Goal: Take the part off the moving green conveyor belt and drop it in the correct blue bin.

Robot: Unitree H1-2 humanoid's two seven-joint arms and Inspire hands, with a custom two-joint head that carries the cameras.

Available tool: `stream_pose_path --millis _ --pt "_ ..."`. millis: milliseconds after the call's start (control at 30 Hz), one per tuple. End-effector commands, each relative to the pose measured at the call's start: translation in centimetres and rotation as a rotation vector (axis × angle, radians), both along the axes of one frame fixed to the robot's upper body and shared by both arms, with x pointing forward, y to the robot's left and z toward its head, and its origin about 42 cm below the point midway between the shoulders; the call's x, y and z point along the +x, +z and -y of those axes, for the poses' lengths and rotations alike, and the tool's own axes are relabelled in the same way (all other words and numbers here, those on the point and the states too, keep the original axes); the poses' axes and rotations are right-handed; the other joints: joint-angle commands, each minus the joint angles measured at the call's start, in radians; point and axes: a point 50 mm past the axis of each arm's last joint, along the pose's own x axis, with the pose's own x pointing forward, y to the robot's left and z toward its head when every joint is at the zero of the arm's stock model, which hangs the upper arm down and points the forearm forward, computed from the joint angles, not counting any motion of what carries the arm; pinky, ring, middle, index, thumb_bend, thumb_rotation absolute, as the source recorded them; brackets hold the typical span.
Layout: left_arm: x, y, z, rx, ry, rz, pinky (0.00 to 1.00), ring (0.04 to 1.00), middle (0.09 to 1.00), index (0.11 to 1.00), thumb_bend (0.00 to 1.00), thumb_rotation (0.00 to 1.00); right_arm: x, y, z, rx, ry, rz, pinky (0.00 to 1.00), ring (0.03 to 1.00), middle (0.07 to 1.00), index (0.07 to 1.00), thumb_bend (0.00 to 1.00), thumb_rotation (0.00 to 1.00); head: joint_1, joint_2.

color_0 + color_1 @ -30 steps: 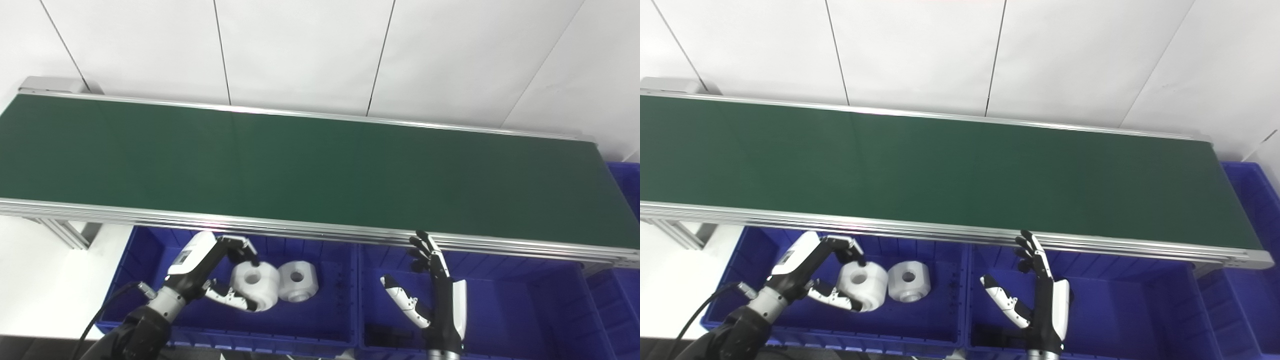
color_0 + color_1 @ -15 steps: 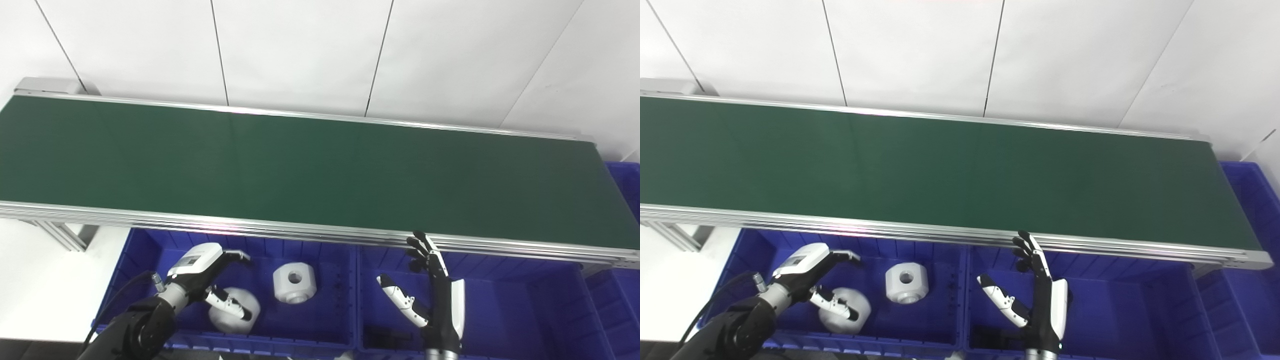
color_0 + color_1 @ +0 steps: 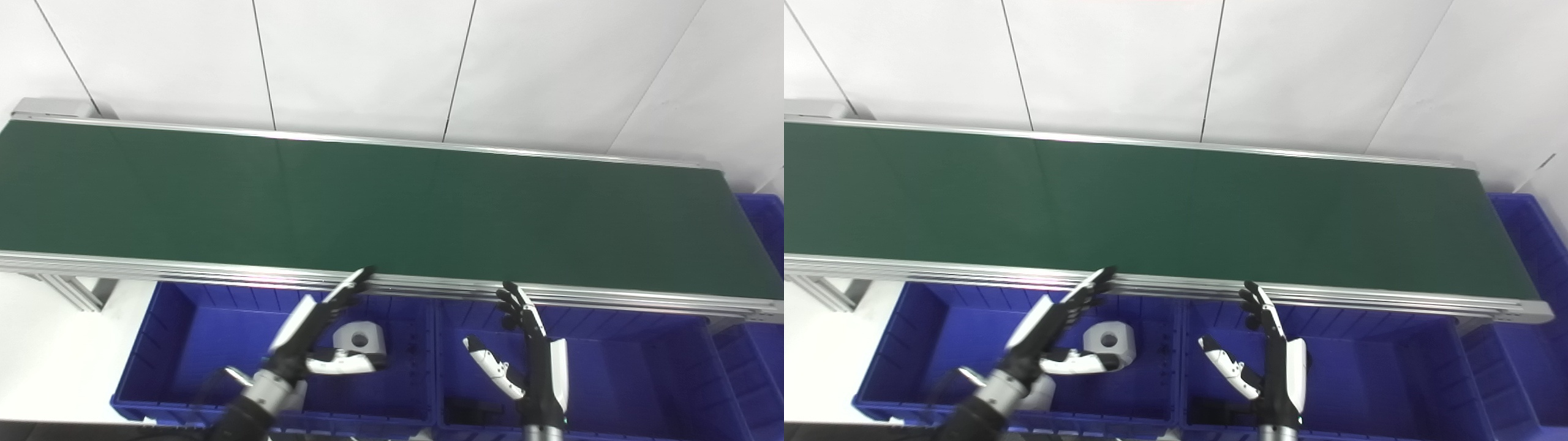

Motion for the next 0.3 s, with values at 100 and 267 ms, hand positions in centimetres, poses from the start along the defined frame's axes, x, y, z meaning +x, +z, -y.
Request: stream_pose_path --millis 100,267 --pt "-0.5 -1.1 -1.6 -0.025 0.074 -0.012 0.90 0.936 0.966 0.947 0.78 0.43 0.3 1.0 -0.1 0.039 0.019 0.062 0.76 0.786 0.808 0.851 0.70 0.58 0.001 -0.002" --pt "-0.6 -1.3 -2.0 -0.004 0.125 -0.058 0.89 0.927 0.952 0.947 0.73 0.42 0.2 1.0 -0.2 0.074 0.038 0.047 0.79 0.799 0.819 0.862 0.76 0.52 -0.006 -0.001"
